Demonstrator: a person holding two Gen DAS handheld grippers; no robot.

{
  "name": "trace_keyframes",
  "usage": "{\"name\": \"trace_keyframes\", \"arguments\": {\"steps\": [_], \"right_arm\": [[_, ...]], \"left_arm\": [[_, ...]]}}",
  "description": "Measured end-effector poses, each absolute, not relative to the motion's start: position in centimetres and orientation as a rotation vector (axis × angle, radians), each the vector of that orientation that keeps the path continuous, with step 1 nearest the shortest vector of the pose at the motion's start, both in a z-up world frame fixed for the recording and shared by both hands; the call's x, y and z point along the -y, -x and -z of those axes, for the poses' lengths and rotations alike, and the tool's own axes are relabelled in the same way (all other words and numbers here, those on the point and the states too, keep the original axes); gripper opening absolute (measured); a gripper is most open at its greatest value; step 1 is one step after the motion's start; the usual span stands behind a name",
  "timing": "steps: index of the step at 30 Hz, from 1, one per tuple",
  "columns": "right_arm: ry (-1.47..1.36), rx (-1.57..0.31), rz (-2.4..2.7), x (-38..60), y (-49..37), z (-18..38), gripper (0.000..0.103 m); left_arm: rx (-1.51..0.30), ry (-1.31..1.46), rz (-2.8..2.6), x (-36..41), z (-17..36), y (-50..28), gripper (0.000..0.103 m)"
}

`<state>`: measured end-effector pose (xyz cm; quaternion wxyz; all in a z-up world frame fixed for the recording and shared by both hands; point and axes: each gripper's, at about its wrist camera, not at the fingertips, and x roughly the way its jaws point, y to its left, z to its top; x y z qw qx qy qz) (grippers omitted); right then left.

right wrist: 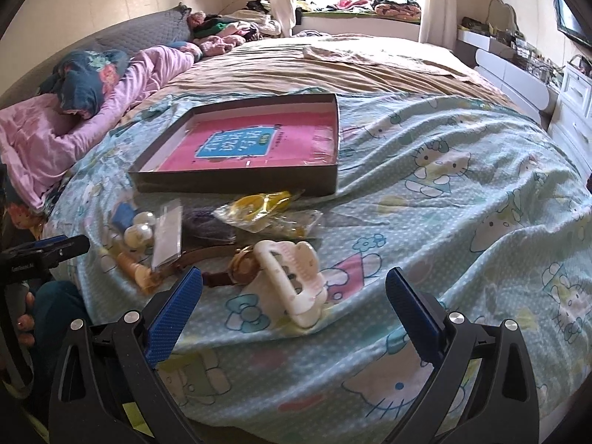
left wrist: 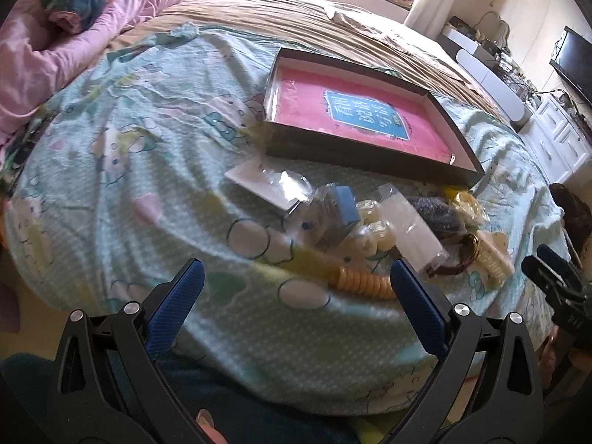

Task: Organize jewelry
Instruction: 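Grasp the blue packaged item with the left tool while the right tool grasps the white cloud clip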

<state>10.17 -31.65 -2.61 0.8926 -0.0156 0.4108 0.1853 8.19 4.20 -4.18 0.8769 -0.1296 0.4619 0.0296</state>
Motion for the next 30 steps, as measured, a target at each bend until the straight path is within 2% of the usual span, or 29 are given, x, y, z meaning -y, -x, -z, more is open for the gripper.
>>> {"name": "trace_keyframes", "arguments": {"steps": [3, 5, 6, 12, 16, 20, 22, 25, 28, 30], "right_arm": [[0.036, -0.859, -0.382, 31.8, -10.6, 3.1, 0.099], [0.043, -0.862, -0.377, 31.9, -10.8, 3.4, 0.099], [0.045, -0.863, -0.375, 31.9, -10.9, 3.5, 0.099], [0.064, -0.876, -0.381, 32.0, -11.5, 4.4, 0.098], [0.074, -0.880, -0.391, 32.0, -11.9, 4.9, 0.098], [0.081, -0.882, -0.397, 31.8, -12.3, 5.2, 0.098], [0.087, -0.885, -0.403, 31.6, -12.6, 5.5, 0.098], [0.096, -0.897, -0.422, 31.3, -12.9, 5.9, 0.096], [0.116, -0.916, -0.437, 30.9, -13.2, 6.3, 0.083], [0.127, -0.929, -0.446, 30.8, -13.5, 6.7, 0.080]], "left_arm": [[-0.968, 0.276, -0.053, -4.1, 4.4, -9.2, 0.093], [-0.969, 0.280, -0.053, -4.0, 4.7, -9.8, 0.085], [-0.972, 0.285, -0.050, -4.0, 4.8, -10.1, 0.078], [-0.988, 0.297, -0.023, -3.7, 5.2, -11.5, 0.060], [-1.004, 0.321, 0.000, -3.9, 5.8, -12.2, 0.042], [-1.003, 0.350, 0.020, -4.3, 6.1, -12.5, 0.035], [-0.993, 0.347, 0.037, -4.1, 5.9, -12.5, 0.023], [-0.984, 0.328, 0.047, -3.7, 5.6, -12.6, 0.022], [-0.975, 0.332, 0.058, -3.7, 5.3, -12.5, 0.022], [-0.967, 0.335, 0.065, -3.8, 4.8, -12.3, 0.021]]}}
